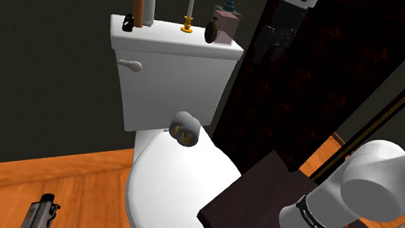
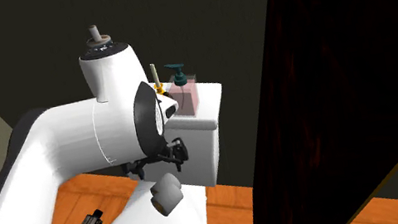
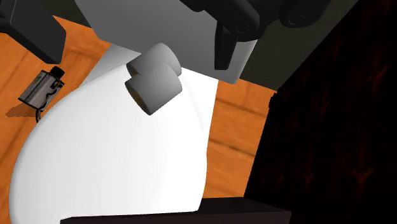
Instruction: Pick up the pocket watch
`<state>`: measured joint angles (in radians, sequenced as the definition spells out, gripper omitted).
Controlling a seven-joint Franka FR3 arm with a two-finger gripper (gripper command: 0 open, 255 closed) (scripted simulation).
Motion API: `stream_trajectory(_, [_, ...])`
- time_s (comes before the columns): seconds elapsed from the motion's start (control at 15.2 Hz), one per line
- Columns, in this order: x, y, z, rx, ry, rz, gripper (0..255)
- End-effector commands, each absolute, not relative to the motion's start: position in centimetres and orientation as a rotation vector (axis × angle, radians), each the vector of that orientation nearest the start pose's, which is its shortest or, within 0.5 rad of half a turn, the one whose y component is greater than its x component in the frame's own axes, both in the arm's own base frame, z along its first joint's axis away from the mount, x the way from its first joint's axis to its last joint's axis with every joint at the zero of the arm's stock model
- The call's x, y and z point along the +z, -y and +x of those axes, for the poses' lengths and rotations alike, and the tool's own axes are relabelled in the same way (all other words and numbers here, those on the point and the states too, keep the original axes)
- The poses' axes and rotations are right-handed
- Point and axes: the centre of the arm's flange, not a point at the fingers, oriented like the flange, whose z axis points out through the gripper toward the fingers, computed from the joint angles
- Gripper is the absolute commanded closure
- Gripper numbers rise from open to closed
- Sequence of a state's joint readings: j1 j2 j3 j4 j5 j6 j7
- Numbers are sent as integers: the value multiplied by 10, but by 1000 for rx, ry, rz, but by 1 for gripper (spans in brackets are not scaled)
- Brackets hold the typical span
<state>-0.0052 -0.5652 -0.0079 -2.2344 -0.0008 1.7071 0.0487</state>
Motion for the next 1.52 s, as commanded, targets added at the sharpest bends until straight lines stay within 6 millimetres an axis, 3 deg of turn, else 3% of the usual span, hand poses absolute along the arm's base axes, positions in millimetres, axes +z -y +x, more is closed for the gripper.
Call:
stream_trajectory(0.0, [585,6,407,-104,-133,-3134,0])
stream_trajectory(1.12, [593,31,594,-456,-440,-3086,0])
stream_trajectory(1.45, [572,31,595,-457,-440,-3085,0])
